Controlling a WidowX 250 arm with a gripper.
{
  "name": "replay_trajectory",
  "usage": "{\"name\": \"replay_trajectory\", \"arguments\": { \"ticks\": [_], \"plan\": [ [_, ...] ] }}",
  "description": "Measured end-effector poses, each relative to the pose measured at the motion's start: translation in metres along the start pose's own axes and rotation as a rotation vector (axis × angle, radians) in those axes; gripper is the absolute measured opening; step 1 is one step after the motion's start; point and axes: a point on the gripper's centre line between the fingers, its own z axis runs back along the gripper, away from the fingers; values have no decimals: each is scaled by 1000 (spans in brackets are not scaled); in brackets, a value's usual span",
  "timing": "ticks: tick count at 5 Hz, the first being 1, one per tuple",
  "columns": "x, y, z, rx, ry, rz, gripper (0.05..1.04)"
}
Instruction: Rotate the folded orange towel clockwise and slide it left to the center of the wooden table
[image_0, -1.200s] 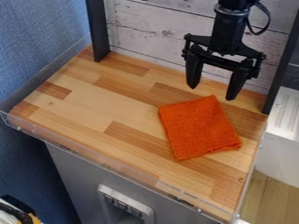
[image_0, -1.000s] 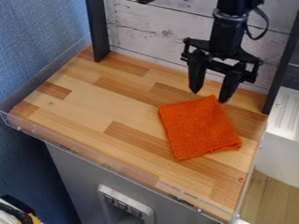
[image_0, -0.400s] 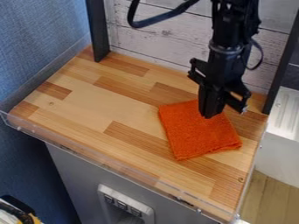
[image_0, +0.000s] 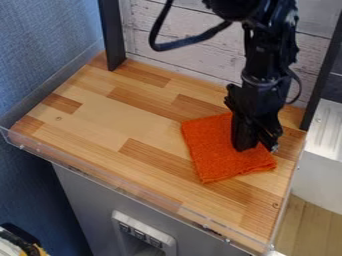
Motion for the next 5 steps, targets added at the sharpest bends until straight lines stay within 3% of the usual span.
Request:
{"name": "replay_trajectory", "arguments": {
  "ticks": [2, 3, 5],
  "plan": [
    [-10, -8, -18, -18, -10, -101, 59],
    [-14, -11, -20, -27, -3, -66, 59],
    [-30, -8, -19, -45, 26, 134, 59]
  ]
}}
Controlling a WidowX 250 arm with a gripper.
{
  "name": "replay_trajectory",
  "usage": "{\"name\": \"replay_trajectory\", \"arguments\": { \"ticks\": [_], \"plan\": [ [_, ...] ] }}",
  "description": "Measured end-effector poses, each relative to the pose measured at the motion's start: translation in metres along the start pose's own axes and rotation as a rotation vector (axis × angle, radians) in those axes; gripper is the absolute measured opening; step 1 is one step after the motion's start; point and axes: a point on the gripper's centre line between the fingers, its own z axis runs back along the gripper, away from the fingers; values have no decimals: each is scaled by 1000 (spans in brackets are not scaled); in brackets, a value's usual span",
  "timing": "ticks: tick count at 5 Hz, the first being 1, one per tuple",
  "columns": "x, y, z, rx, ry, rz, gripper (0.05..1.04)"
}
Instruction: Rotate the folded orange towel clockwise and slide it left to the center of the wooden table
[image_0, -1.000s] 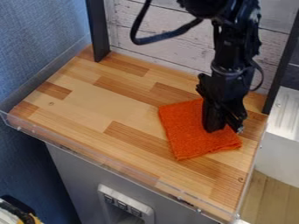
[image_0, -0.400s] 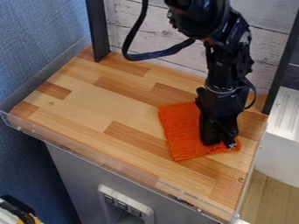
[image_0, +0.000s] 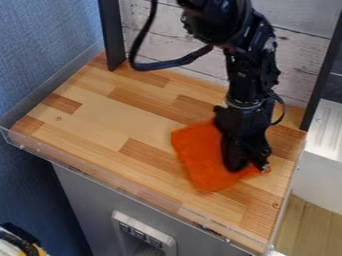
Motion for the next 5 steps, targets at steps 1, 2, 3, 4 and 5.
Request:
{"name": "replay_trajectory", "arguments": {
  "ticks": [1, 2, 3, 4, 5],
  "plan": [
    [-7, 7, 0, -3, 6, 119, 59],
    [-13, 18, -1, 4, 10, 229, 59],
    [-20, 31, 0, 13, 25, 325, 59],
    [-26, 41, 1, 26, 29, 400, 59],
    [-29, 51, 1, 40, 23, 458, 59]
  ]
}}
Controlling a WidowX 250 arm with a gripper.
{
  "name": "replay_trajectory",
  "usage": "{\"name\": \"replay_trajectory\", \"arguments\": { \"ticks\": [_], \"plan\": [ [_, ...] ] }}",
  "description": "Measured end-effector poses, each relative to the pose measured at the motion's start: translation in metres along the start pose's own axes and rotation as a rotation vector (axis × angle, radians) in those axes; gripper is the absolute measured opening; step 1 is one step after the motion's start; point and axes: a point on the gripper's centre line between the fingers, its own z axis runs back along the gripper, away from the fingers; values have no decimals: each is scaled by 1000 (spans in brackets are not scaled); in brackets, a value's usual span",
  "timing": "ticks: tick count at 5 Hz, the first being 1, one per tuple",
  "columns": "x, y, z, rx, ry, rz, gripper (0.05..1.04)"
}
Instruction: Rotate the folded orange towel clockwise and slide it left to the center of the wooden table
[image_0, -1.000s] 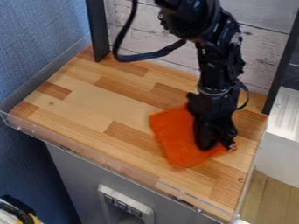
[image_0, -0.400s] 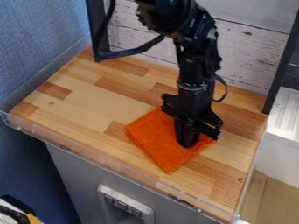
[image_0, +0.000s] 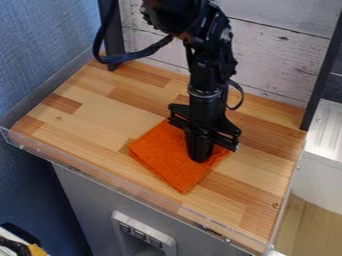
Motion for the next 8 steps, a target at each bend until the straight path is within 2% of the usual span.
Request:
{"name": "replay_trajectory", "arguments": {
  "ticks": [2, 3, 4, 5, 6, 8],
  "plan": [
    [7, 15, 2, 11, -29, 72, 82],
    [8, 22, 3, 12, -24, 103, 234],
    [13, 25, 14, 6, -7, 115, 488],
    [25, 26, 30, 3, -10, 126, 790],
    [36, 27, 47, 1, -18, 133, 997],
    [59, 27, 77, -9, -47, 123, 999]
  ]
}}
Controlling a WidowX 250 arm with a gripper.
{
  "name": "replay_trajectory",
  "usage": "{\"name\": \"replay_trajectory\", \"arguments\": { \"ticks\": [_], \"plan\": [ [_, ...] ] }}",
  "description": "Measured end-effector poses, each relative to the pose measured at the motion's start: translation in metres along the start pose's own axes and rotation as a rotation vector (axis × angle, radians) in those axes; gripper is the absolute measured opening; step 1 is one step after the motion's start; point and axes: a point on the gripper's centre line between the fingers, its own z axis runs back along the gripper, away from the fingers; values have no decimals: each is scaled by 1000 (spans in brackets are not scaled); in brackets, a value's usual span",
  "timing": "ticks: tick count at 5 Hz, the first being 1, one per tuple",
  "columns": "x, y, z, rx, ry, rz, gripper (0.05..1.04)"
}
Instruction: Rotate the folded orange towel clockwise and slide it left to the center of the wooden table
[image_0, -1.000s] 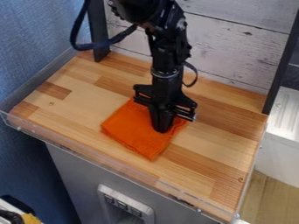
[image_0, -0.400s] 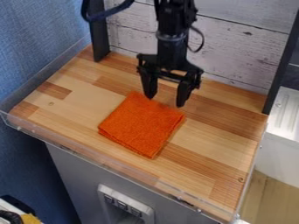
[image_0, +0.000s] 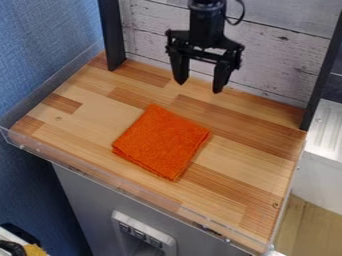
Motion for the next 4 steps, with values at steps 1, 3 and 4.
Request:
{"name": "replay_trajectory", "arguments": {
  "ticks": [1, 3, 4],
  "plan": [
    [10, -2, 6, -10, 0, -7, 997],
    [17, -3, 13, -14, 13, -30, 999],
    [15, -2, 10, -10, 31, -50, 999]
  ]
}}
